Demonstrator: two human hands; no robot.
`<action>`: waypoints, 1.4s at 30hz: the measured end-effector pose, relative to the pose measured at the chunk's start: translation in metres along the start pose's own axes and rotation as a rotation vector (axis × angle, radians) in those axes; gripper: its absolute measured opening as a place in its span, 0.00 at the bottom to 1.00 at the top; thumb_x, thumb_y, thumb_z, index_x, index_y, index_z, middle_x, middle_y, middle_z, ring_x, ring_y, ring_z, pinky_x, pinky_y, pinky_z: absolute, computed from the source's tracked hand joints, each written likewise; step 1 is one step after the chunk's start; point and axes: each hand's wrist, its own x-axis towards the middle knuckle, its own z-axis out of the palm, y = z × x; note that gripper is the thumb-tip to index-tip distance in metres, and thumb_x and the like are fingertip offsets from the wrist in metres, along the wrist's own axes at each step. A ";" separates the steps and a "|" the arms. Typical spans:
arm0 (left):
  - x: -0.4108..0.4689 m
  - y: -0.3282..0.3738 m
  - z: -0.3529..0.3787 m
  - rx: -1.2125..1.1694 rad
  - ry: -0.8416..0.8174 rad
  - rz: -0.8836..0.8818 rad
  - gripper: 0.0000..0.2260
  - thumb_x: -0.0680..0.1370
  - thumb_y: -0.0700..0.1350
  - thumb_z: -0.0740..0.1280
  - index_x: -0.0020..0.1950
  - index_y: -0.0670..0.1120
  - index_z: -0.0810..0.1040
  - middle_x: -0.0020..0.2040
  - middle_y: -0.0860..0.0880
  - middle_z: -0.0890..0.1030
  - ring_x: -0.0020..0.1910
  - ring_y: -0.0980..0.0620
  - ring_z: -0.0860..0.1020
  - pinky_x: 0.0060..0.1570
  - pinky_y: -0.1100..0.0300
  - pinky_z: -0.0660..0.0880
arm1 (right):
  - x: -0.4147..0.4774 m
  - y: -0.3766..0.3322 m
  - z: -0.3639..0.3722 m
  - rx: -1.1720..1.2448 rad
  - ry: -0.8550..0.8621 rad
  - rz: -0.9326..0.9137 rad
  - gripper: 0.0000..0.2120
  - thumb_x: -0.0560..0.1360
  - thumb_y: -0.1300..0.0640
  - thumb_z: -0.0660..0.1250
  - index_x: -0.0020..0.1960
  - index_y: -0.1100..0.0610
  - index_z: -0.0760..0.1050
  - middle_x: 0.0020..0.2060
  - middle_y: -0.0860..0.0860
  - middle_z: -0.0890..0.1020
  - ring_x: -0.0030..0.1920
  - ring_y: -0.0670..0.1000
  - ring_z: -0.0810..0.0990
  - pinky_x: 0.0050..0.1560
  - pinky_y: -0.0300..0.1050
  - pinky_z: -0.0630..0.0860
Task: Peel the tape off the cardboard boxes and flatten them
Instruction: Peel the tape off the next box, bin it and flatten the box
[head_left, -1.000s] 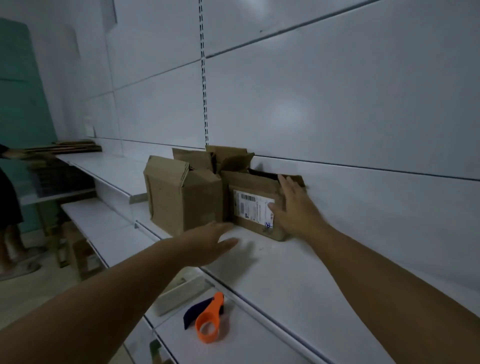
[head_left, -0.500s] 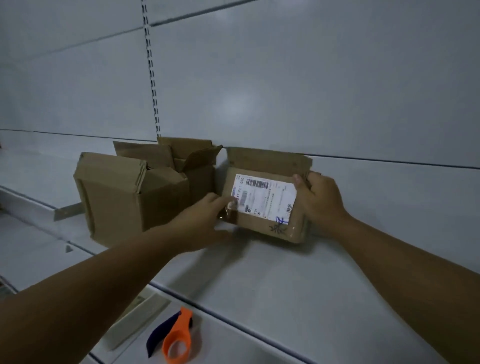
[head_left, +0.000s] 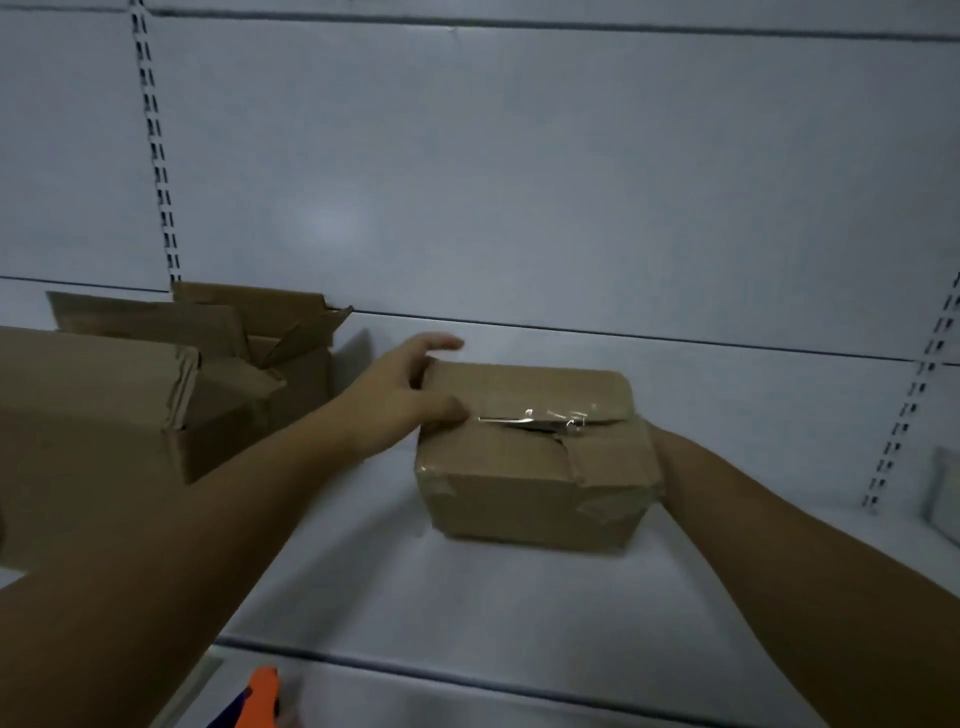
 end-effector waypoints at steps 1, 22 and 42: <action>-0.001 -0.005 0.004 0.042 -0.038 -0.024 0.22 0.64 0.49 0.73 0.56 0.60 0.73 0.56 0.49 0.76 0.55 0.50 0.77 0.49 0.63 0.75 | -0.004 0.006 -0.002 0.003 0.017 0.013 0.27 0.81 0.64 0.50 0.28 0.61 0.77 0.19 0.52 0.77 0.18 0.43 0.75 0.24 0.30 0.72; -0.017 -0.058 0.088 -0.120 -0.011 0.107 0.47 0.61 0.56 0.77 0.67 0.74 0.48 0.65 0.66 0.65 0.57 0.68 0.74 0.53 0.66 0.75 | -0.022 -0.005 0.021 -0.674 0.016 -0.563 0.08 0.75 0.52 0.64 0.42 0.42 0.81 0.51 0.41 0.83 0.55 0.44 0.78 0.62 0.53 0.71; -0.008 -0.081 0.074 -0.222 0.203 0.008 0.15 0.71 0.56 0.64 0.55 0.54 0.77 0.49 0.57 0.83 0.48 0.62 0.80 0.43 0.72 0.74 | -0.038 0.026 -0.001 -0.655 0.001 -0.958 0.19 0.65 0.56 0.69 0.57 0.52 0.77 0.56 0.46 0.80 0.60 0.44 0.74 0.64 0.44 0.70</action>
